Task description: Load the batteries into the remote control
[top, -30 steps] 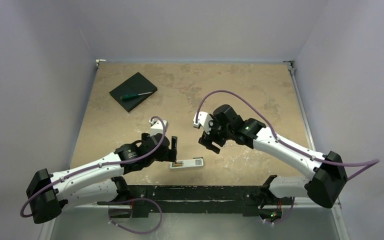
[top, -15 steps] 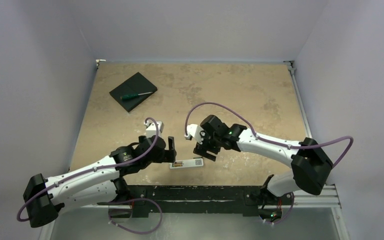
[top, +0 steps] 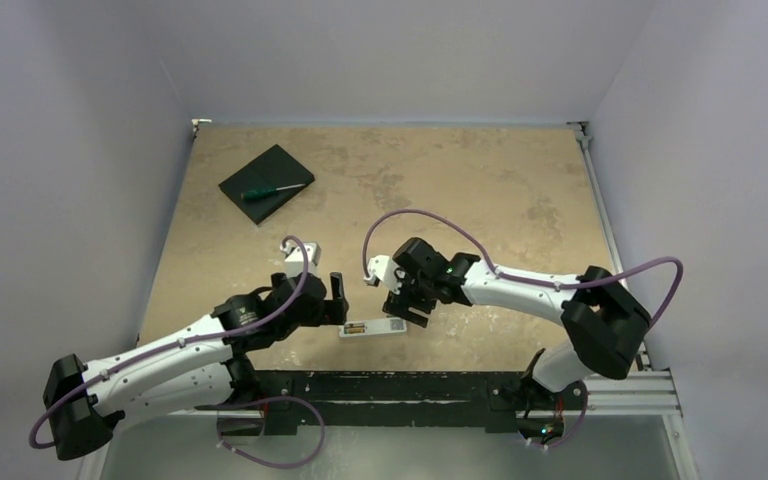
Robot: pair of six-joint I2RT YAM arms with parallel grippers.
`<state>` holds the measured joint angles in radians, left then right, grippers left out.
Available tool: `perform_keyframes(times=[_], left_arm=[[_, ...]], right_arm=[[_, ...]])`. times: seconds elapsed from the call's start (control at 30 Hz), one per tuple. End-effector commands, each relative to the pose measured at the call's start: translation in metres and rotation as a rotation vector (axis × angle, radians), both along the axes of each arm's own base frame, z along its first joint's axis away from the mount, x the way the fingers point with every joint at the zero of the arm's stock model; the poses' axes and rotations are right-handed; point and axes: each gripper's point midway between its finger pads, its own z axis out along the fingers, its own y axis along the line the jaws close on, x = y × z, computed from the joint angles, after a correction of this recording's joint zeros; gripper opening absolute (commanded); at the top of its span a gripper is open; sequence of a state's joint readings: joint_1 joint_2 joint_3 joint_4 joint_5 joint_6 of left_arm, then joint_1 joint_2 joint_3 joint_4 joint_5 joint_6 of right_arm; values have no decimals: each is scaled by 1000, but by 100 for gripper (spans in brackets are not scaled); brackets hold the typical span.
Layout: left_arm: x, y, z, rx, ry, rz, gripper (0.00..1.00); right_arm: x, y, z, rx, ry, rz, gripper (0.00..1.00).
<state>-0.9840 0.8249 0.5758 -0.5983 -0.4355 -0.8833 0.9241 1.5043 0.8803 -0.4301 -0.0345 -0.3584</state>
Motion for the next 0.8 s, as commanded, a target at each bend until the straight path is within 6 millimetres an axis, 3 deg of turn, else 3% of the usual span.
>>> perform_keyframes(times=[0.0,0.3,0.77], left_arm=[[3,3,7,-19,-19,35,97],[4,4,7,-16,-22,37,97],[4,4,8,-16,-26,34,97]], right_arm=[[1,12,-1,22,-19,-2,78],[-7,23,-11,7,-7,23,78],[-14,45,-11,35,-5,58,74]])
